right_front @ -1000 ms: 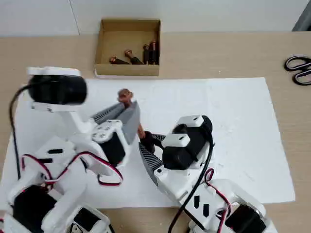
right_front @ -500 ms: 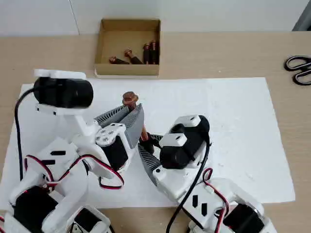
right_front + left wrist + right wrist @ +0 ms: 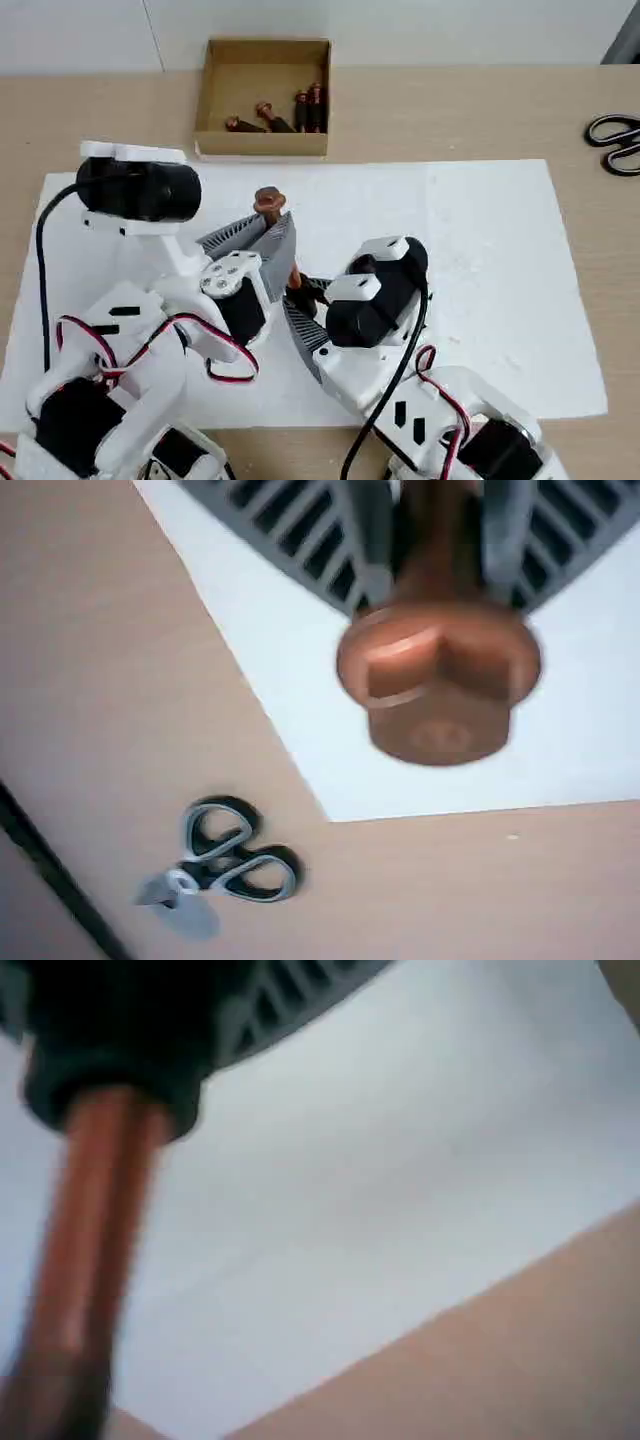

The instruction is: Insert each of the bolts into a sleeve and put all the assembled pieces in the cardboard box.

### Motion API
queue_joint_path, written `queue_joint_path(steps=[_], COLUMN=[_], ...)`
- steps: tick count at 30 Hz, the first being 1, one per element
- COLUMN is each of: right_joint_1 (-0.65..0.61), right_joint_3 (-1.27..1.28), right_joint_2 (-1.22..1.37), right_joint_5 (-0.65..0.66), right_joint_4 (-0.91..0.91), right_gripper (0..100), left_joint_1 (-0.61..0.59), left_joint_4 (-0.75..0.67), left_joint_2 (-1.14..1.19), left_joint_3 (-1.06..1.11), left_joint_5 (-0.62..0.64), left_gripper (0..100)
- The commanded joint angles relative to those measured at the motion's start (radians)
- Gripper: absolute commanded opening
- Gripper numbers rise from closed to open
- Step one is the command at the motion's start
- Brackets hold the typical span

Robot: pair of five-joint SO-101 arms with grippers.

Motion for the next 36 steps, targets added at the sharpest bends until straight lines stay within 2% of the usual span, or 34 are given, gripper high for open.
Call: queue_joint_path(steps=[1, 6, 13, 21, 24, 36], right_joint_1=[-0.004, -0.004, -0.004, -0.004, -0.004, -0.004], right_joint_3=[-0.015, -0.015, -0.015, -0.011, -0.008, -0.008], right_joint_2=[-0.015, -0.015, -0.015, -0.013, -0.008, -0.015], right_joint_5=[-0.002, -0.002, -0.002, -0.003, -0.005, -0.009], right_joint_4=[-0.031, -0.031, -0.033, -0.031, -0.002, 0.025], right_gripper=[0.3, 0.3, 0.3, 0.3, 0.3, 0.3], left_joint_1=[-0.058, -0.057, 0.040, 0.038, 0.038, 0.037], left_joint_4=[-0.046, -0.046, -0.005, -0.046, -0.058, -0.055], left_joint_2=[-0.003, 0.000, -0.003, -0.005, 0.000, 0.003], left_joint_3=[-0.002, 0.001, 0.001, -0.008, -0.041, -0.088], left_joint_5=[-0.040, -0.046, -0.018, -0.018, -0.054, -0.071], left_gripper=[1, 1, 1, 1, 1, 1])
